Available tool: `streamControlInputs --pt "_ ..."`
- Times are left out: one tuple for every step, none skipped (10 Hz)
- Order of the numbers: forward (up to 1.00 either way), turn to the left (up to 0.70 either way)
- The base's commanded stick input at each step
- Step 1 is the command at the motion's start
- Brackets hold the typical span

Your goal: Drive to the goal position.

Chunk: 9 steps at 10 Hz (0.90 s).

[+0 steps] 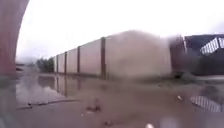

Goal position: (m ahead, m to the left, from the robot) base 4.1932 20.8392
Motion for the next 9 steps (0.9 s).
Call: streamControlInputs --pt "0.5 -0.05" --pt "0.5 -0.03" --pt "0.5 0.01" --pt "0.5 0.02" --pt "0.5 0.02" --pt "0.5 0.02" --pt "0.5 0.02" --pt "0.5 0.02" --pt "0.5 0.02"
